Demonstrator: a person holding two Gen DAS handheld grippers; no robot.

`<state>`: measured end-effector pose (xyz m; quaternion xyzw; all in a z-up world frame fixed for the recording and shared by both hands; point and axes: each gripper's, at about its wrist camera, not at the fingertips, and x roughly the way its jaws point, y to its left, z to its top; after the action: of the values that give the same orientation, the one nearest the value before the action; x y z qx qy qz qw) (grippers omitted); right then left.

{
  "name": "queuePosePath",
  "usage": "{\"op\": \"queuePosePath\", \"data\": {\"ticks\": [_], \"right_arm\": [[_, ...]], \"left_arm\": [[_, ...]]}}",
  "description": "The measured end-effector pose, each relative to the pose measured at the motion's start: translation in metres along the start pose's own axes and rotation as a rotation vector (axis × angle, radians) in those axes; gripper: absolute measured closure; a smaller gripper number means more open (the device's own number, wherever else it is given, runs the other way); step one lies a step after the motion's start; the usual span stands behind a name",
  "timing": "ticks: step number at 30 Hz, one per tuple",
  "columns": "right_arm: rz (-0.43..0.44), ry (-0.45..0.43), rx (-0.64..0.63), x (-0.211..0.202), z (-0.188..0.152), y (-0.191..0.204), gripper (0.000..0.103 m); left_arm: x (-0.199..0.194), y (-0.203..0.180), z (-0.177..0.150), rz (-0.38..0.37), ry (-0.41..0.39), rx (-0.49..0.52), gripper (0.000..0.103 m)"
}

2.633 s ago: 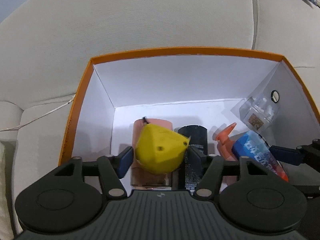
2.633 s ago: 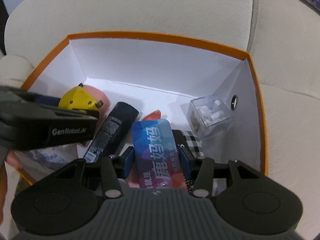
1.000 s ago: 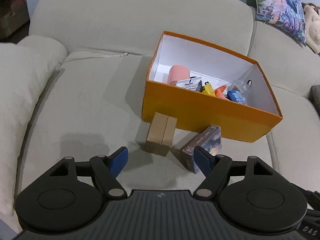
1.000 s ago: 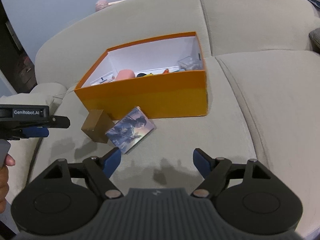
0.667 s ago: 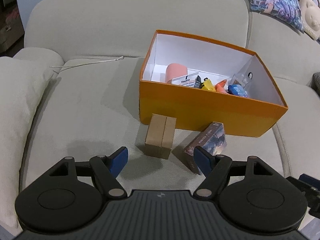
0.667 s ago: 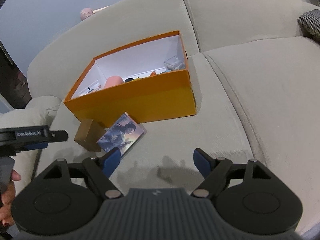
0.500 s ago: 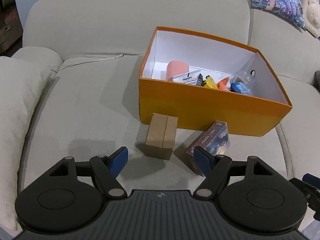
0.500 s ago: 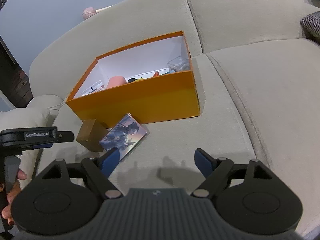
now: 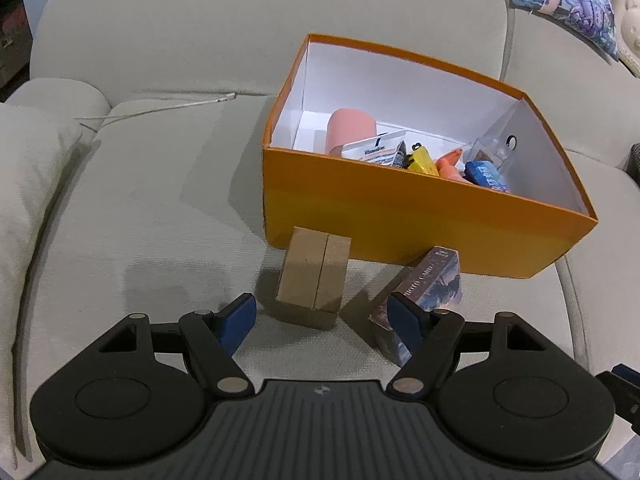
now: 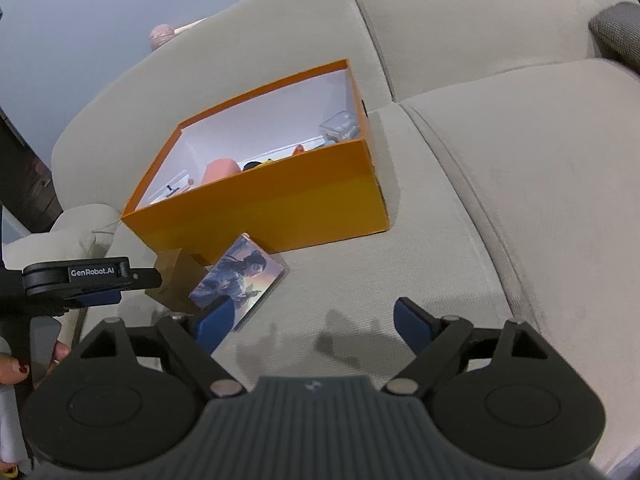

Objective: Organize rigid objects
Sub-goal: 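Move the left gripper to the brown cardboard box while the right gripper approaches the anime-printed box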

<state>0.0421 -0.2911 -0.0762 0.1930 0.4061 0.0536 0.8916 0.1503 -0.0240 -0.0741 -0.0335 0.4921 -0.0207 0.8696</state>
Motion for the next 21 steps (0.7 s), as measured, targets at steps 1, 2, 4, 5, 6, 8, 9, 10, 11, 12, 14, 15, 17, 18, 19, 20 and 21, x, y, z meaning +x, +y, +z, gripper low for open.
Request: {"op": "queuePosePath", "data": {"ticks": [1,2,4,5,6,8,9,10,11,12,14,15,17,18,19,20,21], "right_arm": [[0.003,0.001,0.004,0.001,0.000,0.000,0.016],[0.007,0.002,0.005,0.001,0.000,0.000,0.016],[0.011,0.001,0.002,0.002,0.001,0.001,0.016],[0.011,0.002,-0.001,0.003,0.001,0.002,0.016],[0.012,0.004,-0.002,0.003,0.001,0.002,0.016],[0.015,0.006,-0.004,0.004,0.001,0.004,0.016],[0.015,0.008,-0.006,0.005,0.001,0.005,0.016],[0.017,0.010,-0.007,0.006,0.001,0.006,0.016],[0.018,0.011,-0.009,0.007,0.001,0.007,0.016],[0.018,0.014,-0.013,0.008,0.001,0.008,0.016],[0.016,0.020,-0.025,0.010,0.000,0.010,0.016],[0.015,0.022,-0.028,0.011,0.000,0.010,0.016],[0.012,0.026,-0.028,0.012,0.000,0.010,0.016],[0.012,0.026,-0.026,0.012,0.000,0.010,0.016],[0.012,0.026,-0.025,0.012,0.000,0.010,0.016],[0.012,0.026,-0.026,0.013,0.000,0.010,0.016],[0.011,0.026,-0.027,0.013,0.000,0.011,0.016]], "left_arm": [[0.003,0.001,0.000,0.003,0.004,-0.003,0.015],[0.006,0.003,0.001,0.006,0.007,-0.007,0.015],[0.012,0.005,0.003,-0.001,0.019,-0.016,0.015],[0.015,0.006,0.004,-0.004,0.026,-0.021,0.015],[0.018,0.007,0.005,-0.007,0.032,-0.024,0.015],[0.021,0.006,0.007,-0.010,0.033,-0.015,0.015],[0.022,0.004,0.009,-0.004,0.030,-0.004,0.015],[0.024,0.002,0.010,0.003,0.030,0.006,0.015],[0.027,0.001,0.011,0.008,0.030,0.014,0.019],[0.030,-0.001,0.012,0.011,0.031,0.019,0.022],[0.036,-0.003,0.014,0.009,0.044,0.028,0.026],[0.039,-0.004,0.014,0.011,0.051,0.033,0.026],[0.046,-0.006,0.015,0.023,0.058,0.050,0.026],[0.049,-0.007,0.015,0.026,0.062,0.057,0.027],[0.052,-0.007,0.015,0.029,0.067,0.058,0.027],[0.055,-0.007,0.016,0.028,0.072,0.057,0.027],[0.057,-0.007,0.016,0.024,0.075,0.055,0.027]]}}
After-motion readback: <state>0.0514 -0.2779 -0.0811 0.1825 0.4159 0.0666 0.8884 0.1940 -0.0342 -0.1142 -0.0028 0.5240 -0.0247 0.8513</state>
